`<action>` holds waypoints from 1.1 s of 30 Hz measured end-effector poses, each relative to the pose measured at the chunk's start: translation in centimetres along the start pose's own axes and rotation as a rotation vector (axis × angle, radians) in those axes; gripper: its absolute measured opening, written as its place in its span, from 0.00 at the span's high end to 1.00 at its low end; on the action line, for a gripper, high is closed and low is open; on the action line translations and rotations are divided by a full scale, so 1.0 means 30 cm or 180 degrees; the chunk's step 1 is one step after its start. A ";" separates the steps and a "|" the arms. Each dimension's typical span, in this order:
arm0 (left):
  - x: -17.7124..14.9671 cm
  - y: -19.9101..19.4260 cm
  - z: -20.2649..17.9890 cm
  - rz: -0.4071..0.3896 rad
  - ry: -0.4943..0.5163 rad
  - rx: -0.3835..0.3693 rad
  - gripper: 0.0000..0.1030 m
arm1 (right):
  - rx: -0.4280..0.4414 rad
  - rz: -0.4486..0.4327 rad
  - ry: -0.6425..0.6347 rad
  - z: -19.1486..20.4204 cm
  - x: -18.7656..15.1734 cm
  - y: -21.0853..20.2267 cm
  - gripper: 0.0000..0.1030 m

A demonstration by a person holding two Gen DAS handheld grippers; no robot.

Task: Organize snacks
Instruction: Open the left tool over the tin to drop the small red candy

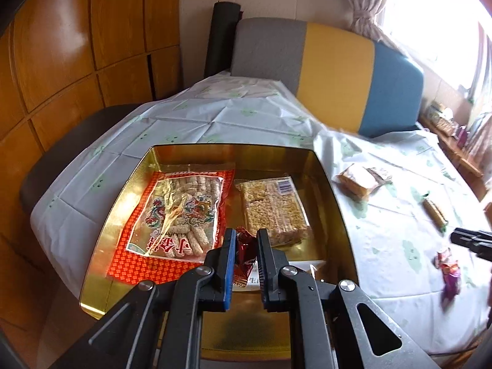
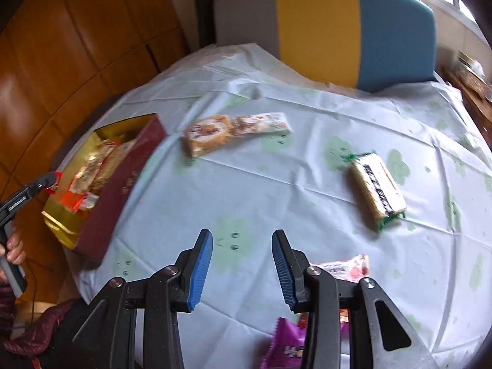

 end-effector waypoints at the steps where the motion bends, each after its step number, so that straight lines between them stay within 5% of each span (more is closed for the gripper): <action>1: 0.000 0.010 -0.001 0.0034 -0.0014 0.0012 0.87 | -0.0002 -0.0031 0.0039 -0.011 0.010 -0.003 0.61; 20: -0.025 0.078 -0.018 0.0214 -0.0038 0.0126 0.86 | -0.0231 -0.0155 0.0443 -0.118 0.039 -0.032 0.58; 28: -0.097 0.047 -0.046 0.0262 -0.0064 -0.0269 0.86 | -0.0430 -0.0253 0.0954 -0.246 0.051 -0.065 0.58; 33: -0.128 0.032 -0.065 0.0252 -0.0023 -0.0302 0.59 | -0.0464 -0.0287 0.1045 -0.264 0.051 -0.079 0.58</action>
Point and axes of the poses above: each gripper's, at about its wrist camera, not at the fingertips, and y roughly the way its jaws point, z to its left, x to its top, the point moved 5 cm from there along y, roughly the way its jaws point, and after that the axes turned 8 degrees about y, right-handed, at the moved point
